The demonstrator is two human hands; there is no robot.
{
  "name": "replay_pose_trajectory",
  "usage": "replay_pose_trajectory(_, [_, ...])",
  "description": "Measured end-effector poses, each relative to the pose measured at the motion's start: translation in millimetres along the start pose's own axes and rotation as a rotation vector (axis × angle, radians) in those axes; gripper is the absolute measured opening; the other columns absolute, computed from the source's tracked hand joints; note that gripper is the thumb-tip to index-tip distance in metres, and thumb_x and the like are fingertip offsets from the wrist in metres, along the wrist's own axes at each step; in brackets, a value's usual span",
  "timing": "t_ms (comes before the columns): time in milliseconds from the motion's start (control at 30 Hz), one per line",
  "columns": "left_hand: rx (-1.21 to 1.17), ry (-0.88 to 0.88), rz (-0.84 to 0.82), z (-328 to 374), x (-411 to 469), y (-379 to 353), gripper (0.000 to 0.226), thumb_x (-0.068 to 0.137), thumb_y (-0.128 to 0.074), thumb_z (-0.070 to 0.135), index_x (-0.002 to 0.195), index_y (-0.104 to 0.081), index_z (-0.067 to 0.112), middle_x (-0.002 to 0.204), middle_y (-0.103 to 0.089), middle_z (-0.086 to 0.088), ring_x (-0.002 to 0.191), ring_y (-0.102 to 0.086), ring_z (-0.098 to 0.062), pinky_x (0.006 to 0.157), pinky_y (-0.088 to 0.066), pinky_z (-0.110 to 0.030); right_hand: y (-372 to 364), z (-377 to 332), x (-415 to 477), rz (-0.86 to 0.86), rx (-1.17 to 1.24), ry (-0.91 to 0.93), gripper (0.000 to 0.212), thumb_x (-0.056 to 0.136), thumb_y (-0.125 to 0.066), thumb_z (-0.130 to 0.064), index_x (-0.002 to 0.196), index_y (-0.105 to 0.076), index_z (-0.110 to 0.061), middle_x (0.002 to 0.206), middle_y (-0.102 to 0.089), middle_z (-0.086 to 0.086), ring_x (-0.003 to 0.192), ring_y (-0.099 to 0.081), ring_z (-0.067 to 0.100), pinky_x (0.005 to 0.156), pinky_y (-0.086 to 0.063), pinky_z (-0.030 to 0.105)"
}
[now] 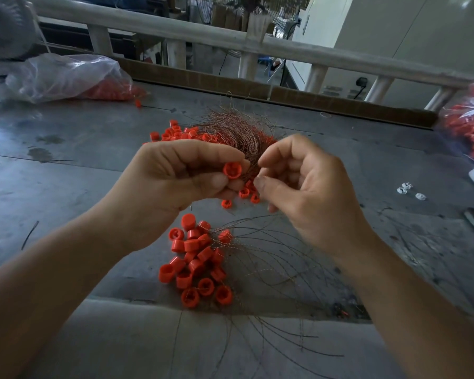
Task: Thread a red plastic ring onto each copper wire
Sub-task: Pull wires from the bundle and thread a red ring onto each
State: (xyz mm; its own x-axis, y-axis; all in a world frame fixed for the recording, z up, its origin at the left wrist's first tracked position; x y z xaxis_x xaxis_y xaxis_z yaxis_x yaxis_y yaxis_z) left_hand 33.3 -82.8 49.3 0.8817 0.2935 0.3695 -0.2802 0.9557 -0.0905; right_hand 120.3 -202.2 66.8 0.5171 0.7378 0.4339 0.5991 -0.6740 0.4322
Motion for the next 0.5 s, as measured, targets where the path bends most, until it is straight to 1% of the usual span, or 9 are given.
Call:
replay_pose_trajectory(67, [-0.068,0.013,-0.01,-0.3,-0.7,-1.9,0.026,0.058,-0.068,0.012,0.082,-0.076,0.019,0.085,-0.074,-0.002,0.075,-0.07,-0.013,0.064,-0.054,-0.019,-0.8,2.9,0.1,-0.022,0.081,-0.064,0.03,0.078,-0.065,0.002,0.076,-0.049,-0.024,0.062,-0.058,-0.006,0.056,-0.055,0.008,0.052,-0.049,0.023])
replay_pose_trajectory(167, [-0.109,0.037,-0.053,-3.1,-2.2,-6.2,0.026,0.059,-0.065,0.013,0.082,-0.076,0.018,0.082,-0.073,-0.004,0.073,-0.07,-0.013,0.063,-0.054,-0.019,-7.4,4.7,-1.7,-0.083,0.114,-0.111,0.035,0.074,-0.068,0.004,0.074,-0.046,-0.023,0.061,-0.058,-0.005,0.055,-0.056,0.007,0.051,-0.047,0.021])
replay_pose_trajectory(267, [-0.14,0.073,-0.095,-6.6,-2.7,-8.6,0.026,0.061,-0.065,0.011,0.084,-0.075,0.016,0.078,-0.073,-0.005,0.072,-0.07,-0.015,0.063,-0.055,-0.02,-11.5,5.3,-1.7,-0.101,0.061,-0.111,0.036,0.071,-0.07,0.003,0.073,-0.046,-0.024,0.065,-0.059,-0.003,0.059,-0.057,0.015,0.052,-0.049,0.03])
replay_pose_trajectory(300, [-0.152,0.084,-0.097,-7.9,-2.7,-8.3,0.026,0.061,-0.065,0.011,0.084,-0.075,0.016,0.078,-0.073,-0.005,0.073,-0.07,-0.016,0.063,-0.055,-0.02,-10.6,5.2,-0.8,-0.108,0.064,-0.11,0.036,0.072,-0.071,0.002,0.073,-0.046,-0.024,0.064,-0.059,-0.003,0.058,-0.058,0.015,0.052,-0.05,0.03])
replay_pose_trajectory(367, [-0.164,0.098,-0.093,-9.6,-2.3,-6.7,0.026,0.061,-0.065,0.011,0.084,-0.075,0.015,0.079,-0.073,-0.005,0.075,-0.071,-0.016,0.064,-0.055,-0.02,-3.9,6.1,1.8,-0.118,0.06,-0.109,0.031,0.073,-0.072,-0.001,0.072,-0.05,-0.023,0.061,-0.06,-0.005,0.058,-0.059,0.011,0.053,-0.051,0.025])
replay_pose_trajectory(433, [-0.167,0.108,-0.087,-10.5,-2.1,-6.2,0.026,0.061,-0.065,0.011,0.084,-0.075,0.014,0.078,-0.073,-0.004,0.075,-0.071,-0.015,0.064,-0.055,-0.02,9.7,11.1,6.4,-0.066,-0.027,-0.112,0.023,0.075,-0.072,-0.01,0.072,-0.054,-0.024,0.064,-0.062,-0.006,0.062,-0.061,0.013,0.059,-0.052,0.028])
replay_pose_trajectory(500, [-0.163,0.116,-0.073,-11.3,-2.2,-6.0,0.026,0.06,-0.065,0.011,0.083,-0.075,0.014,0.078,-0.073,-0.004,0.075,-0.071,-0.014,0.064,-0.055,-0.02,30.4,22.7,11.4,0.069,-0.125,-0.133,0.018,0.078,-0.07,-0.016,0.07,-0.057,-0.026,0.067,-0.063,-0.005,0.067,-0.062,0.017,0.063,-0.051,0.031])
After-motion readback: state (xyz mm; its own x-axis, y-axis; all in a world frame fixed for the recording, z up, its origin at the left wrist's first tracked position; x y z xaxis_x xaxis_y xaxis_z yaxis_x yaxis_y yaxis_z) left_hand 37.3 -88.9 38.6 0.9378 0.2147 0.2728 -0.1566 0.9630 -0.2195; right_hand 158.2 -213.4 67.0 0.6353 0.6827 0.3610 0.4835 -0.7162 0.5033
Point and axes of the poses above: each hand's wrist, its own x-axis towards the middle knuckle, its own y-axis out of the back of the hand, z = x × y, the point moved 5 cm from there along x, towards the middle knuckle
